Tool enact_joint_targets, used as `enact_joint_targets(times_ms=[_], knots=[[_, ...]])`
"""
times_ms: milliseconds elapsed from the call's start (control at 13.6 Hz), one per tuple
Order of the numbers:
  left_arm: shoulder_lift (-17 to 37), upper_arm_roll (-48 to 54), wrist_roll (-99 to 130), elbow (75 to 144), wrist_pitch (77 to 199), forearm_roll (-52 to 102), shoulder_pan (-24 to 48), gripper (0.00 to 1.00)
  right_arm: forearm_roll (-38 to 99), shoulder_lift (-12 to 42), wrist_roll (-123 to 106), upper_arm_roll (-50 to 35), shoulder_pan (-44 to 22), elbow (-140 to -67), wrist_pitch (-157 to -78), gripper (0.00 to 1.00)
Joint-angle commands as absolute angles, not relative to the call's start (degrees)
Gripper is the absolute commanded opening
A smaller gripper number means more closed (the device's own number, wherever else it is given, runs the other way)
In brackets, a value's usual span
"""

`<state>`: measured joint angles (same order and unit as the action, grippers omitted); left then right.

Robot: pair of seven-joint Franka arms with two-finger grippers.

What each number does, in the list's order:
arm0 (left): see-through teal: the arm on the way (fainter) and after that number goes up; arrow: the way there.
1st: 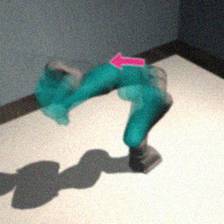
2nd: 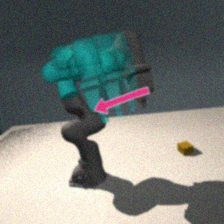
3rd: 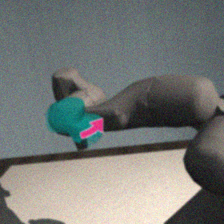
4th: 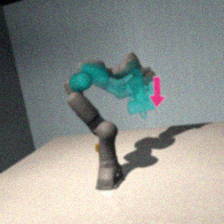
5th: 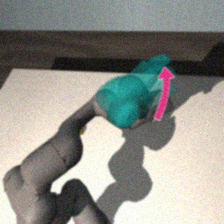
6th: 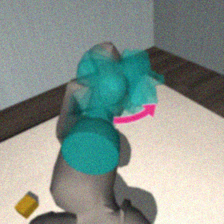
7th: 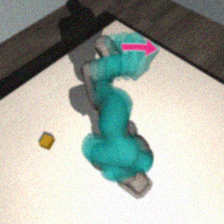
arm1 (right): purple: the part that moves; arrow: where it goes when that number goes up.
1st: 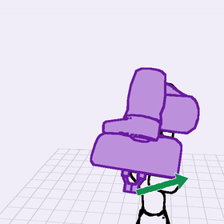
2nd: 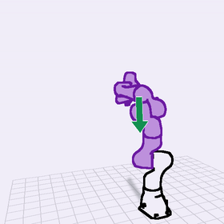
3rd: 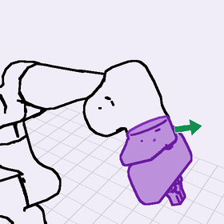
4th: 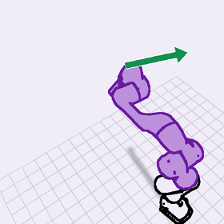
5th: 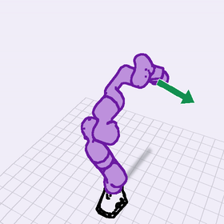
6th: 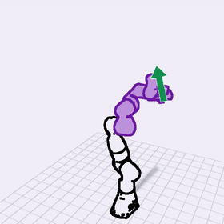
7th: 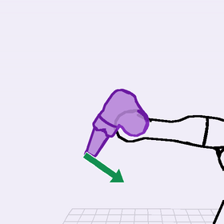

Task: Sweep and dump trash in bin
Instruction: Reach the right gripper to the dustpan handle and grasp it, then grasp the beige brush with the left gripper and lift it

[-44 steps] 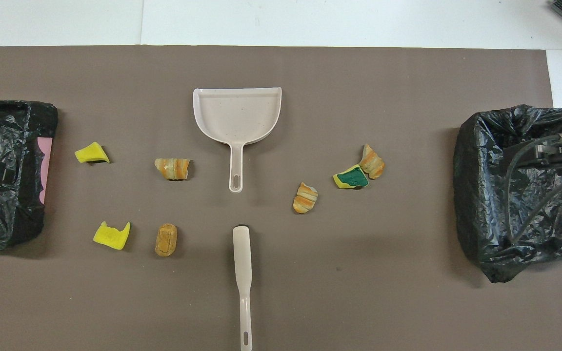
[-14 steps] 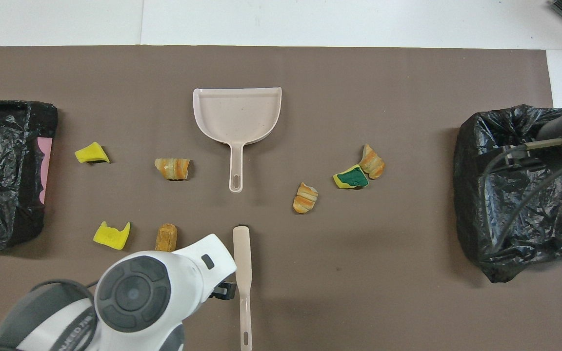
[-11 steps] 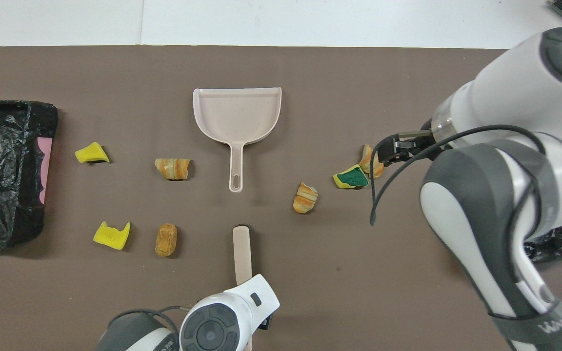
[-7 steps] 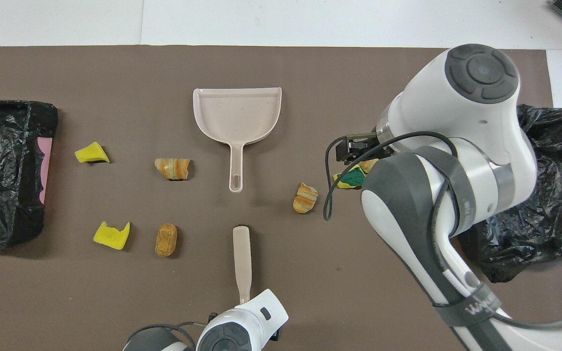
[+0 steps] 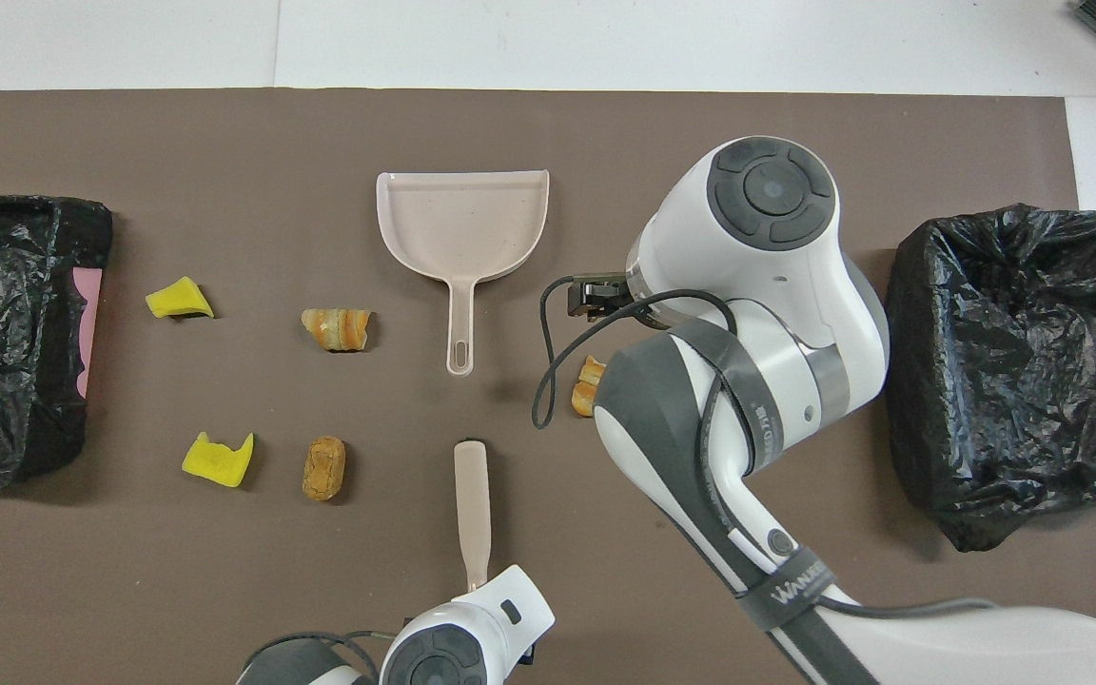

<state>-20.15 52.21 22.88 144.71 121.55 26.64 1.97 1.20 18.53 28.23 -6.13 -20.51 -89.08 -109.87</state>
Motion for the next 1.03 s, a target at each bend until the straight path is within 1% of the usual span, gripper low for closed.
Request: enact_joint_targets(times_ms=[0,221,295,442,590,664,811,958], knots=[[-20.31,52.21,21.97,145.11,119.62,27.77,1.41,0.0,1.41,23.8,31.98,-6.15,-22.05,-82.82,-110.83,1.0],[-20.48,51.42,22.15,143.88,118.4,27.43,-0.17,0.0,0.79,29.34,33.22,-6.15,-24.6,-76.66,-112.14,1.0],[-20.83,49.24,21.8,142.31,115.95,26.9,-0.44,0.0,0.79,31.18,33.4,-6.07,-25.83,-74.64,-112.76,1.0],[-21.27,41.44,20.14,139.93,110.95,23.75,0.0,0.0,0.79,34.35,34.88,-6.15,-27.07,-71.64,-114.86,1.0],[-23.37,33.35,12.78,138.43,102.87,19.61,0.53,0.0,0.7,36.73,36.21,-5.98,-29.17,-70.49,-116.8,1.0],[-24.34,31.57,12.22,138.43,100.74,17.51,0.44,0.0,0.44,37.52,36.3,-5.63,-30.4,-70.49,-117.85,1.0],[-24.61,29.37,12.22,138.86,100.2,12.06,0.09,0.0,-0.17,38.49,37.0,-5.62,-31.72,-70.58,-118.82,1.0],[-23.74,25.08,12.22,139.13,101.59,8.55,-0.44,0.0,-2.62,39.37,37.0,-5.8,-32.78,-70.66,-119.36,1.0]])
